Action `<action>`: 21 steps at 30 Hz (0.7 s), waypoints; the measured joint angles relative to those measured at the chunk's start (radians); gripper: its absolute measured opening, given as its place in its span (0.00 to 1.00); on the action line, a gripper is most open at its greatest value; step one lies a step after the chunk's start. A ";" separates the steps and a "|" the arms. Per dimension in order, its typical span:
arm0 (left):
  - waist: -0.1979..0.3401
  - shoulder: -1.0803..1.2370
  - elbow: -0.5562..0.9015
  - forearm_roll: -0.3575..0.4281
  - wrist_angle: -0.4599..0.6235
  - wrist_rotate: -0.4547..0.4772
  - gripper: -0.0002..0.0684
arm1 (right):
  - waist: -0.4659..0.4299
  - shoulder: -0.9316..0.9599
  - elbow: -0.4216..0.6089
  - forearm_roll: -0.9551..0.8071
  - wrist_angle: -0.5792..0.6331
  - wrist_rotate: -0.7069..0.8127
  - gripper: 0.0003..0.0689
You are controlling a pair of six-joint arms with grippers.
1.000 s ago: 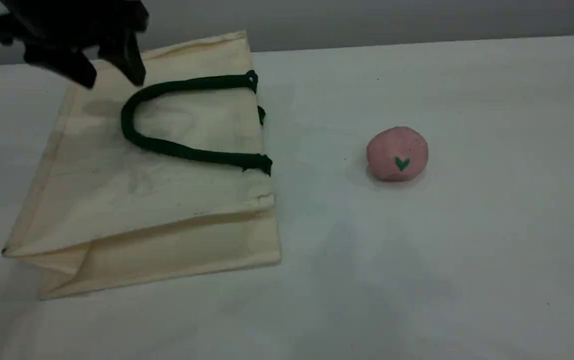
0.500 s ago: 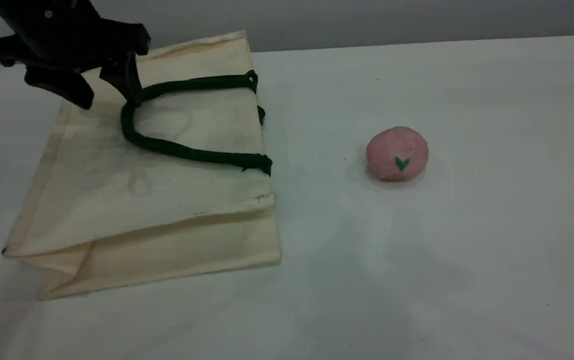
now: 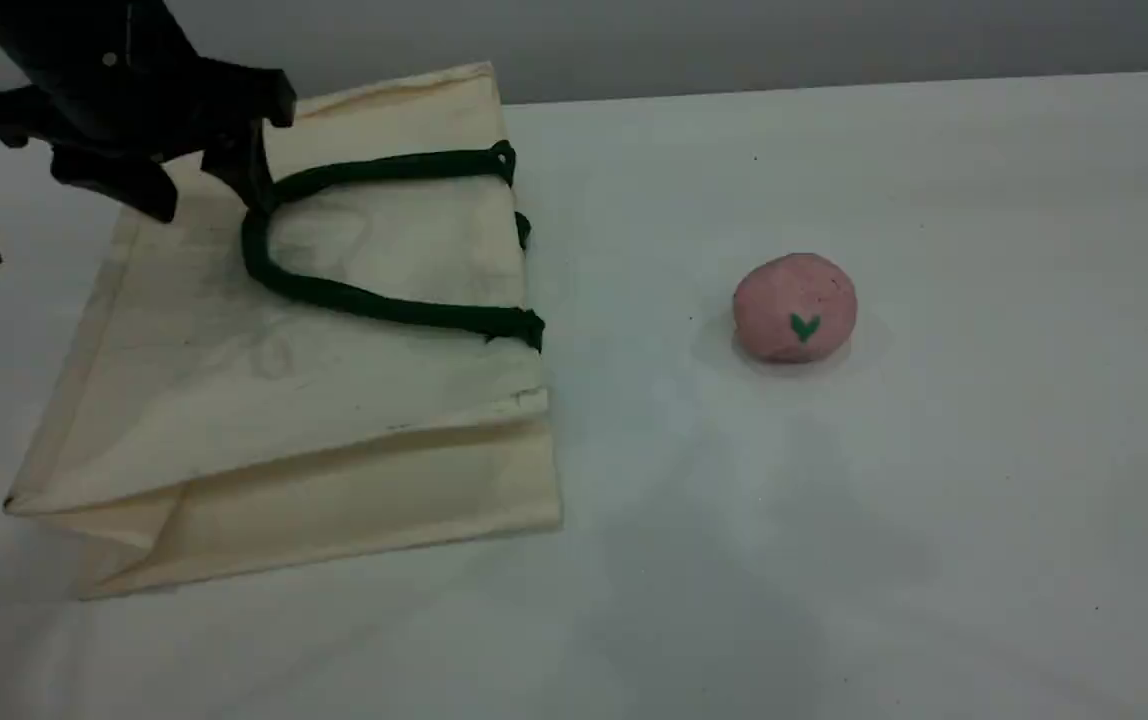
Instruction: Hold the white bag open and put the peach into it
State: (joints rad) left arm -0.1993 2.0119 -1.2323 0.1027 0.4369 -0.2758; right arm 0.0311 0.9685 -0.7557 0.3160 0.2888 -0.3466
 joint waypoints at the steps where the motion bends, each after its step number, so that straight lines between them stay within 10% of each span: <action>1: 0.000 0.006 0.000 0.000 -0.004 0.000 0.74 | 0.000 0.000 0.000 0.001 0.000 0.000 0.56; 13: -0.001 0.093 -0.007 -0.001 -0.042 0.001 0.71 | 0.000 0.000 0.000 0.002 0.002 0.000 0.56; 21: -0.001 0.105 -0.007 -0.001 -0.092 0.004 0.30 | 0.000 0.000 0.000 0.002 0.002 0.000 0.56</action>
State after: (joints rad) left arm -0.2002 2.1166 -1.2396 0.1016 0.3445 -0.2716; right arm 0.0311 0.9685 -0.7557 0.3180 0.2909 -0.3466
